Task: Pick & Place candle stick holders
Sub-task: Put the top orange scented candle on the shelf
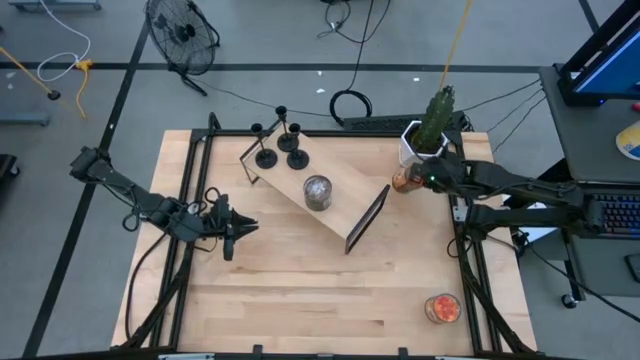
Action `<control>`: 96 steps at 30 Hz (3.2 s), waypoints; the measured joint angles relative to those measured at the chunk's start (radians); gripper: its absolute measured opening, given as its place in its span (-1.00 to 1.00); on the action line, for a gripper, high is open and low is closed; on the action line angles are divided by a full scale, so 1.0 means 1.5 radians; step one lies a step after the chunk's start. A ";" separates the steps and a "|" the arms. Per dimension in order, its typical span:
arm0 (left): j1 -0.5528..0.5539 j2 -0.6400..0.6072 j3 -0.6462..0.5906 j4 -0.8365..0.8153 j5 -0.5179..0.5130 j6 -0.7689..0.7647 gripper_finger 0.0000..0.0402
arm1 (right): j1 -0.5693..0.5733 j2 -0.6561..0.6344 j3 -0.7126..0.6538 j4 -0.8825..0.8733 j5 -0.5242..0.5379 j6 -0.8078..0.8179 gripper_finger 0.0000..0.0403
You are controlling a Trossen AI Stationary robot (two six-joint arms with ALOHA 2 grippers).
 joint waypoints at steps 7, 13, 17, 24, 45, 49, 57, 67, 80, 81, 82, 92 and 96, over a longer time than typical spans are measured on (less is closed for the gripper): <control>0.000 0.000 0.000 -0.033 -0.001 -0.001 -0.62 | 0.004 0.000 0.098 -0.011 0.040 -0.056 -1.00; 0.000 0.000 0.000 -0.035 -0.001 0.001 -0.62 | 0.018 0.013 0.163 0.029 0.038 -0.116 -1.00; 0.000 0.000 0.000 -0.042 -0.001 0.002 -0.62 | 0.036 0.035 0.205 0.083 0.023 -0.165 -1.00; 0.000 0.000 0.000 -0.059 -0.002 0.003 -0.62 | 0.053 0.121 0.285 0.117 -0.056 -0.229 -1.00; 0.000 0.000 0.000 -0.066 -0.002 0.003 -0.62 | 0.052 0.369 0.526 0.012 -0.190 -0.340 -1.00; 0.000 0.000 0.000 -0.066 -0.002 0.004 -0.62 | 0.050 0.403 0.538 0.011 -0.207 -0.353 -1.00; 0.000 0.000 0.000 -0.066 -0.002 0.004 -0.62 | 0.050 0.447 0.560 0.013 -0.209 -0.379 -1.00; 0.001 0.000 0.000 -0.066 -0.002 0.015 -0.62 | 0.050 0.456 0.561 0.028 -0.223 -0.386 -1.00; 0.001 0.000 0.000 -0.066 -0.002 0.016 -0.62 | 0.050 0.456 0.561 0.034 -0.200 -0.414 -1.00; 0.001 0.000 0.000 -0.066 -0.002 0.016 -0.62 | 0.050 0.456 0.561 0.036 -0.199 -0.417 -0.99; 0.001 0.000 0.000 -0.066 -0.002 0.016 -0.62 | 0.050 0.456 0.561 0.036 -0.199 -0.419 -0.99; 0.001 0.000 0.000 -0.066 -0.002 0.015 -0.62 | 0.050 0.484 0.560 0.058 -0.203 -0.437 -0.98; 0.001 0.000 0.000 -0.066 -0.002 0.016 -0.62 | 0.049 0.489 0.560 0.070 -0.202 -0.442 -0.98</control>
